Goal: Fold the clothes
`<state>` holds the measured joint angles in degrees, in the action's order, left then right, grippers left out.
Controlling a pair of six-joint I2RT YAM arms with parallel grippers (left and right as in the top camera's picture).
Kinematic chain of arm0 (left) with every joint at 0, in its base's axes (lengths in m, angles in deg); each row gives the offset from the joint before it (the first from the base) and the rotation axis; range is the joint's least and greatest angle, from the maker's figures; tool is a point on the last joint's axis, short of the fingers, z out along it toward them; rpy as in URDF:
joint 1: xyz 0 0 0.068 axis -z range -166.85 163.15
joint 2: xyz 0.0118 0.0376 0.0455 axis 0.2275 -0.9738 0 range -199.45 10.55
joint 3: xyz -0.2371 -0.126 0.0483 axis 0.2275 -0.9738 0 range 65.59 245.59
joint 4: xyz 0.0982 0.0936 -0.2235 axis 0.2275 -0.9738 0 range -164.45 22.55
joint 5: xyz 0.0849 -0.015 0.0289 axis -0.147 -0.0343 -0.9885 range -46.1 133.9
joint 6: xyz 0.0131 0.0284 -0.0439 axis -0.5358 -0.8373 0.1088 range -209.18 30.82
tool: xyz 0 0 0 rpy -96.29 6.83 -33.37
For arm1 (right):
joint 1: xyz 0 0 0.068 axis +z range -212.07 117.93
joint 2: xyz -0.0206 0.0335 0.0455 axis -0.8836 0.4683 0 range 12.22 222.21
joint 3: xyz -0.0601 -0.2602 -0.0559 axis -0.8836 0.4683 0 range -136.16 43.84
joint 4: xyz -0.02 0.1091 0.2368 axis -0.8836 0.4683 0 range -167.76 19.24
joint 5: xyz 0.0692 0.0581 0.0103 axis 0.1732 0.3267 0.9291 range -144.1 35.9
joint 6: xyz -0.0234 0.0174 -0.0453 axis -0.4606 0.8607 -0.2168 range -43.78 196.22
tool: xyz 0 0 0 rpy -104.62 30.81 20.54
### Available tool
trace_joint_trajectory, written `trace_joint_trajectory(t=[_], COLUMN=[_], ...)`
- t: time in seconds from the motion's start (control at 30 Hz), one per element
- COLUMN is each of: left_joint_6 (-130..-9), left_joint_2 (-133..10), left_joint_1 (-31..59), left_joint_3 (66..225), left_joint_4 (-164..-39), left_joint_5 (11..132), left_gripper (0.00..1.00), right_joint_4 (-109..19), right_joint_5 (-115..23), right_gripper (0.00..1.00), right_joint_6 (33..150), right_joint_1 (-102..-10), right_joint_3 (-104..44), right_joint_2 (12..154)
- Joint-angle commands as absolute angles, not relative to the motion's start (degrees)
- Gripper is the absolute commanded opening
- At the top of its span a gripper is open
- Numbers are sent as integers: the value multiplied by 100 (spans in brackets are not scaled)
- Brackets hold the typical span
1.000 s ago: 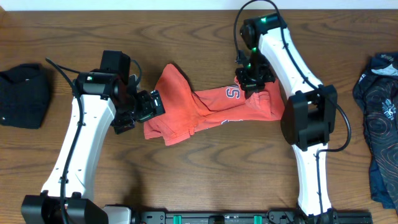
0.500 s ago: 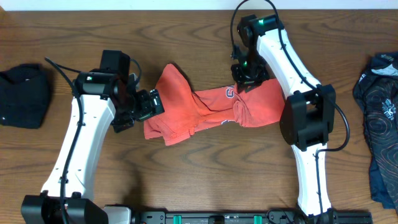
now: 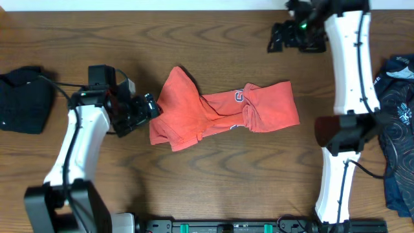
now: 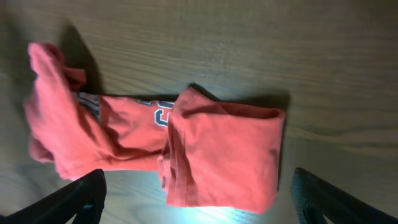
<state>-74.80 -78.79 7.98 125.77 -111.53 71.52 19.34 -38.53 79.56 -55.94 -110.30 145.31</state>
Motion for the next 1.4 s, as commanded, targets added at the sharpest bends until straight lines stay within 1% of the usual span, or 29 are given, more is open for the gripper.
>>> trace_joint_trajectory(t=[0.0,0.3,0.5,0.7,0.77,0.83,0.93,0.97,1.0,1.03,1.1,1.13,1.37], left_joint_6=[-7883,-7994,-8237,-8541,-8643,-8641,-8635,-8617,-8610,-8582,-8464,-8418,-8219], left_joint_2=[-8367,-9521,-10045,-10518,-10553,-10550,-10553,-10550,-10553,-10553,-10553,-10553,-10544], left_joint_1=[774,354,276,477,580,724,914,977,1021,1054,1082,1082,848], left_joint_3=[12429,12429,12429,12429,12429,12431,12431,12431,12431,12431,12431,12431,12444], left_joint_4=[-10919,-10211,-9883,-9795,-9791,-9743,-9636,-9594,-9557,-9531,-9483,-9463,-9409], left_joint_5=[7733,7849,8538,9438,9561,9600,9600,9598,9598,9598,9596,9591,9576], left_gripper=[98,98,98,98,100,91,89,79,65,44,15,6,6], right_joint_4=[1956,1954,1954,1915,1901,1864,1823,1821,1825,1829,1845,1849,1877], right_joint_5=[-3562,-3518,-3518,-3521,-3521,-3523,-3521,-3521,-3521,-3521,-3518,-3521,-3518], right_gripper=[94,95,95,96,97,97,97,97,97,97,97,97,97], right_joint_6=[7759,7610,7612,7612,7610,7612,7612,7612,7612,7612,7615,7615,7612], right_joint_1=[-5454,-5225,-5170,-5181,-5192,-5197,-5199,-5197,-5192,-5192,-5192,-5194,-5192], right_joint_3=[-11151,-11151,-11151,-11151,-11151,-11151,-11151,-11151,-11151,-11151,-11151,-11151,-11151], right_joint_2=[14252,14048,14046,14046,14046,14046,14046,14046,14046,14046,14046,14046,14046])
